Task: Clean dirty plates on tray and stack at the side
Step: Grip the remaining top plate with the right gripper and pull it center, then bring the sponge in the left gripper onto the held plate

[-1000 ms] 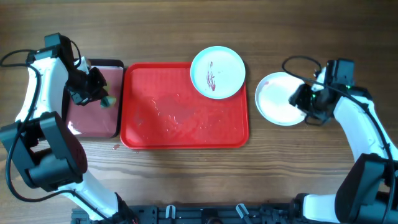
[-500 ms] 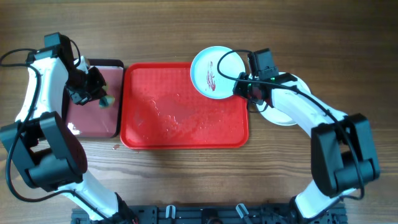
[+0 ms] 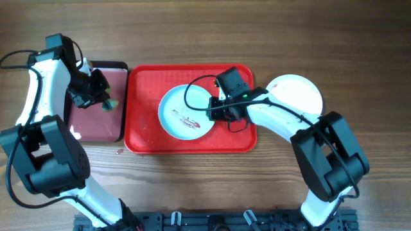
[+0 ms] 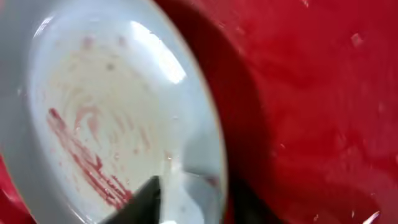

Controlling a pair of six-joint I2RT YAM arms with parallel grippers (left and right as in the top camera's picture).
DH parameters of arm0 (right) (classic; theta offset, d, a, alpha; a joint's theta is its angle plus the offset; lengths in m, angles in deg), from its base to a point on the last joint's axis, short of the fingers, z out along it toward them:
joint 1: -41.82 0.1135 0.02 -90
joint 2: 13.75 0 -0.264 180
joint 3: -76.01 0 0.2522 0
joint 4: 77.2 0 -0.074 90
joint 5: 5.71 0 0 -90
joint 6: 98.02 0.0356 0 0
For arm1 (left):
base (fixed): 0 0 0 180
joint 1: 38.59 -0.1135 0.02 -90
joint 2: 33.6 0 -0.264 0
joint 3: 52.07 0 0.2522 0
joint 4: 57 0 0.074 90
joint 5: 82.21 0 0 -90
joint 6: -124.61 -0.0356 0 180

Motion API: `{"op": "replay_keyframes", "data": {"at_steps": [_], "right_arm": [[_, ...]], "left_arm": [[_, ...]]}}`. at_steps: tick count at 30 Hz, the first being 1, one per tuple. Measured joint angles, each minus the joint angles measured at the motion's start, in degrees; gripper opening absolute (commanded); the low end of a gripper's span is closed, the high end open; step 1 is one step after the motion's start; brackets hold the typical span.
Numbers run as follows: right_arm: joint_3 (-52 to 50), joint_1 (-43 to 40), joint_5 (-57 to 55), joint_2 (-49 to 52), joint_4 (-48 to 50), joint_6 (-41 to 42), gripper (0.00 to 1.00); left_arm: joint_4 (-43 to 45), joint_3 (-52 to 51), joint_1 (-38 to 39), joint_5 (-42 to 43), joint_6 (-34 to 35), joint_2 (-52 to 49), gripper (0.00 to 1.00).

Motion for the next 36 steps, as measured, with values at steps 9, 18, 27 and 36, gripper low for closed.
{"op": "replay_keyframes", "data": {"at_steps": [9,18,27,36], "right_arm": [[2.3,-0.2,-6.8,1.7,14.0,-27.8,0.61],[2.8,-0.2,-7.1,5.6,13.4,-20.9,0.04],[4.4,1.2,2.8,4.9,0.2,8.2,0.04],[5.8,0.6,0.7,4.8,2.8,-1.5,0.27]], "left_arm": [[0.5,0.0,0.0,0.0,0.0,0.0,0.04],[0.6,0.0,0.0,0.0,0.0,0.0,0.04],[0.6,0.0,2.5,-0.3,0.0,0.0,0.04],[-1.3,0.0,9.7,3.4,0.2,0.0,0.04]]}}
